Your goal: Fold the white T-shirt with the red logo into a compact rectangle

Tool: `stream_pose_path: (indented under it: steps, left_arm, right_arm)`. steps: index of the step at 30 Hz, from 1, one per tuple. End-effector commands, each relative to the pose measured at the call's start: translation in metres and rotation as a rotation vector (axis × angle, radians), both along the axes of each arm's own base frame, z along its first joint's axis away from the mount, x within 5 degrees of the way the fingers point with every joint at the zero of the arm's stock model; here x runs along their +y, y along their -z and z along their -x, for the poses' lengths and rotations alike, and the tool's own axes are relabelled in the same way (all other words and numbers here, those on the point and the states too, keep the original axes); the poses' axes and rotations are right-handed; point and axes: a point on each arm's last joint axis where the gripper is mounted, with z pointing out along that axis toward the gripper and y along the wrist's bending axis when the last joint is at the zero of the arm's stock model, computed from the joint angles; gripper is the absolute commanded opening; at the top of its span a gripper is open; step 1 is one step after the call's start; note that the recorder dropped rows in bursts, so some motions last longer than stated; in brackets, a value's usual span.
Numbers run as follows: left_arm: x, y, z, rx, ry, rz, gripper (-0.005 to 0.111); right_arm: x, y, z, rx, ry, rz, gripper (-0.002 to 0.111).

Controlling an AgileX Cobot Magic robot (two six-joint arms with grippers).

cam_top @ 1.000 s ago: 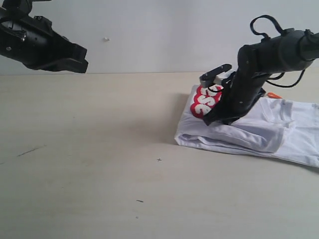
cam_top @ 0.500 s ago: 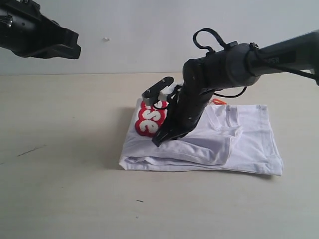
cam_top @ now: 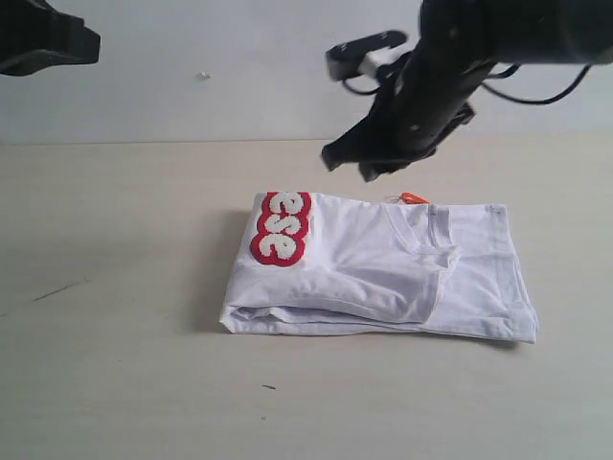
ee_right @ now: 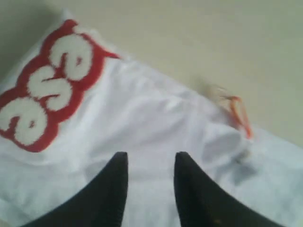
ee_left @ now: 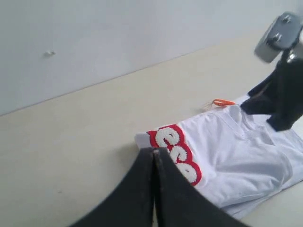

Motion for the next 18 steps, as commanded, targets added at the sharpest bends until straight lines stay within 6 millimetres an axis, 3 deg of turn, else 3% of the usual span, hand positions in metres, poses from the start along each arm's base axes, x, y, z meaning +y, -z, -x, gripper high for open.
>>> stream_pose_path:
  steps: [1, 3, 5, 11, 15, 18]
  left_arm:
    - [0.002, -0.001, 0.001, -0.010, -0.014, 0.013, 0.000]
    - [0.002, -0.001, 0.001, -0.009, -0.015, 0.015, 0.000]
    - [0.002, -0.001, 0.001, -0.008, -0.016, 0.016, 0.000]
    - [0.002, 0.001, 0.002, -0.001, -0.017, 0.014, 0.000]
    - [0.002, 0.002, 0.002, 0.001, -0.017, 0.013, 0.000]
    - [0.002, 0.002, 0.001, -0.004, -0.020, 0.015, 0.000]
  right_arm:
    - [-0.049, -0.009, 0.006, 0.106, 0.153, 0.010, 0.051]
    - [-0.071, 0.006, 0.009, 0.161, 0.190, 0.012, 0.055]
    - [-0.079, 0.021, 0.013, 0.166, 0.187, -0.014, 0.056]
    - [-0.085, 0.049, 0.011, 0.148, 0.163, -0.189, 0.056]
    - [-0.092, 0.085, -0.003, 0.137, 0.150, -0.152, 0.056]
    - [-0.094, 0.096, -0.011, 0.080, 0.144, -0.123, 0.056]
